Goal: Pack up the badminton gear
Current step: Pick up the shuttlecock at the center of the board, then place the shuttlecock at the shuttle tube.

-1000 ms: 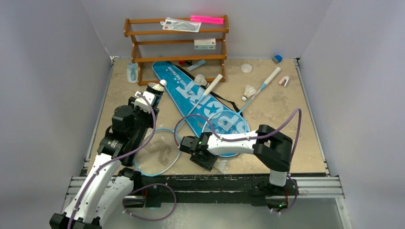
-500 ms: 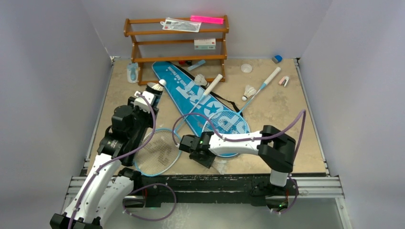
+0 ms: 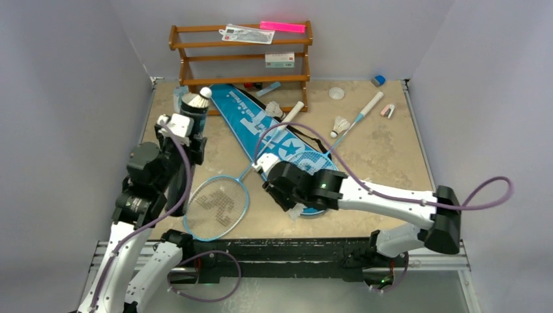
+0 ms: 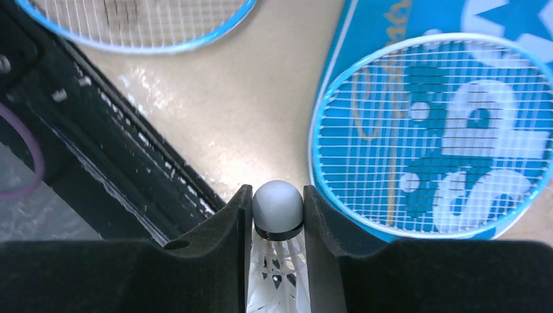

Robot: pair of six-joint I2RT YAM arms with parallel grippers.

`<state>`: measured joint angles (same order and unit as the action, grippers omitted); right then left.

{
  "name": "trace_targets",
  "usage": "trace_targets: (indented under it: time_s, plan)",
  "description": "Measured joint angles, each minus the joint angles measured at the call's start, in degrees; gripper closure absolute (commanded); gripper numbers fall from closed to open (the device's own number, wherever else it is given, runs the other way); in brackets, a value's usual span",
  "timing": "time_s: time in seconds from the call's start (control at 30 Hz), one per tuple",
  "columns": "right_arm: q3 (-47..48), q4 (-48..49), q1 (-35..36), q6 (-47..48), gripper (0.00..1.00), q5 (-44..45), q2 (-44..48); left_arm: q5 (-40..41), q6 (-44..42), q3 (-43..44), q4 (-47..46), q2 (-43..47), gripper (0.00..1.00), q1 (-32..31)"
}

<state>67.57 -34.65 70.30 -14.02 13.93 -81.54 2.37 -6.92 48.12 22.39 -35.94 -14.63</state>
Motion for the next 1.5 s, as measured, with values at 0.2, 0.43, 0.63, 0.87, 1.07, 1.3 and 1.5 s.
trace_targets:
  time_s: [0.2, 0.43, 0.63, 0.87, 1.07, 1.3, 1.5]
  plan:
    - [-5.64, 4.92, -5.84, -3.43, 0.75, 2.23, 11.30, -13.33, 10.58, 11.21, -1.99, 0.35, 0.63, 0.00]
    - [-10.34, 6.10, -9.97, -7.87, 0.76, 6.91, 20.22, -29.20, 28.61, 2.99, -21.79, 1.20, 0.66, 0.00]
    - [-10.71, 6.21, -10.01, -9.84, 0.77, 11.15, 26.58, -38.03, 41.55, -13.11, -45.13, -2.97, 0.65, -0.63]
    - [-12.00, 6.40, -10.01, -11.10, 0.78, 15.02, 34.40, -37.97, 45.38, -22.43, -65.02, -9.31, 0.64, -9.66]
    - [-13.16, 7.15, -10.01, -11.45, 0.78, 16.24, 37.09, -38.10, 44.76, -25.97, -78.64, -16.44, 0.62, -13.07]
    - [-13.38, 9.57, -10.01, -10.62, 0.78, 14.84, 37.86, -40.41, 36.57, -29.73, -86.07, -18.27, 0.60, -14.43]
    - [-13.51, 14.32, -10.01, -8.17, 0.79, 13.42, 39.34, -42.40, 29.66, -32.83, -93.85, -20.81, 0.60, -15.76]
